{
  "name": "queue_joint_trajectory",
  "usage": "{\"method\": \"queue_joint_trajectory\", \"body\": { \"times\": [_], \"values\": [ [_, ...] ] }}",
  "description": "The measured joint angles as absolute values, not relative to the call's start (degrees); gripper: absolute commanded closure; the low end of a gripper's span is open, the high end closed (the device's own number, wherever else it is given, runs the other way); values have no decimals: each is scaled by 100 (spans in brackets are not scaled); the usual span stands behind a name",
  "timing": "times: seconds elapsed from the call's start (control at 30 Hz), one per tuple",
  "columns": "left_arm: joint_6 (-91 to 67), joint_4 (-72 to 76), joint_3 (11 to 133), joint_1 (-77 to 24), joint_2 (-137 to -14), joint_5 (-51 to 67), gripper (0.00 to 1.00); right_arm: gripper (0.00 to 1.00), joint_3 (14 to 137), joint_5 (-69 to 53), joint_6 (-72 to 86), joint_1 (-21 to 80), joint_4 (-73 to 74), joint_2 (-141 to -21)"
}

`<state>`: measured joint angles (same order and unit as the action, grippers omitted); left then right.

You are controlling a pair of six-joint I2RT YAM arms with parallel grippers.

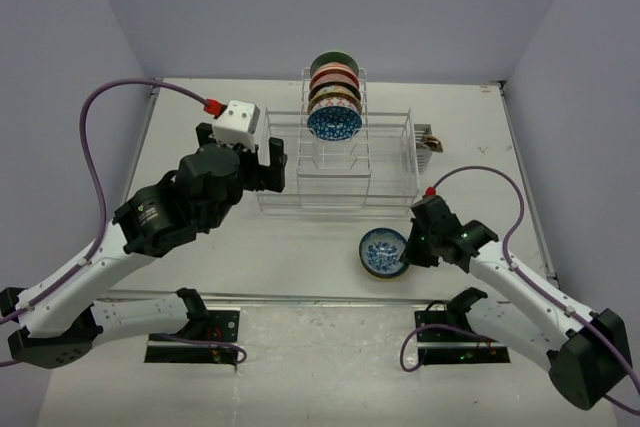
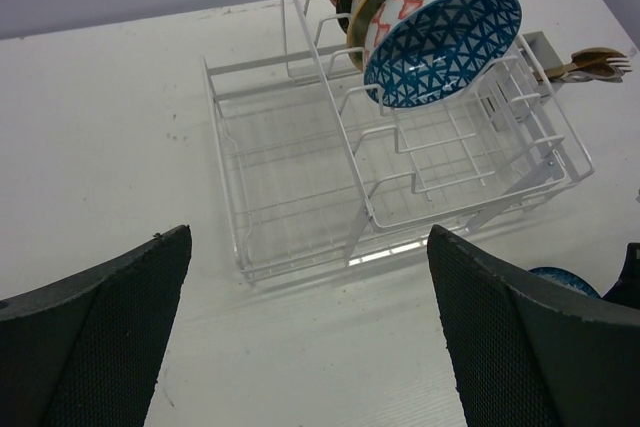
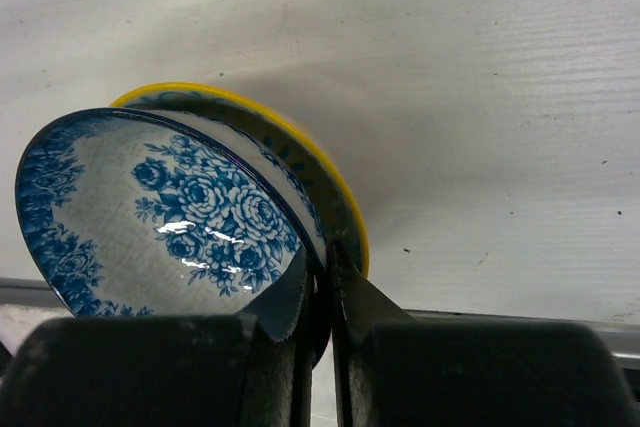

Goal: Unload the bowls from the dish rack

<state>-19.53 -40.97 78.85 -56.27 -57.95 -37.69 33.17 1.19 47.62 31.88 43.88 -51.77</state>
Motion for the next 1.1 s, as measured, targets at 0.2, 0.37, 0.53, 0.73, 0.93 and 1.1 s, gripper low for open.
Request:
{"method": "queue_joint_trajectory", "body": {
  "times": [0.2,0.37,0.53,0.73,0.93,1.1],
  "values": [
    [-1951,-4086,7865,-5627,-5822,-3776,0,78,3205,246,4871,3188,4342,-5288],
    [-1951,-4086,7815,-5627,-5841,-3778,0,70,3201,235,4895,3188,4230,-5275],
    [-1951,-4082,7815,-5627,-5905,-3778,0,51,3208,215,4917,3236,4261,-5074],
    [-1944,-4036,7861,-5627,-6117,-3780,0,34,3483,443,5072,3413,4598,-4963],
    [-1929,-3942,8049,-5627,-6455,-3763,0,36,3581,725,5196,3629,4919,-5063],
    [-1892,-3835,8058,-5627,-6587,-3708,0,68,3688,965,5367,3909,5203,-5164]
  ]
}}
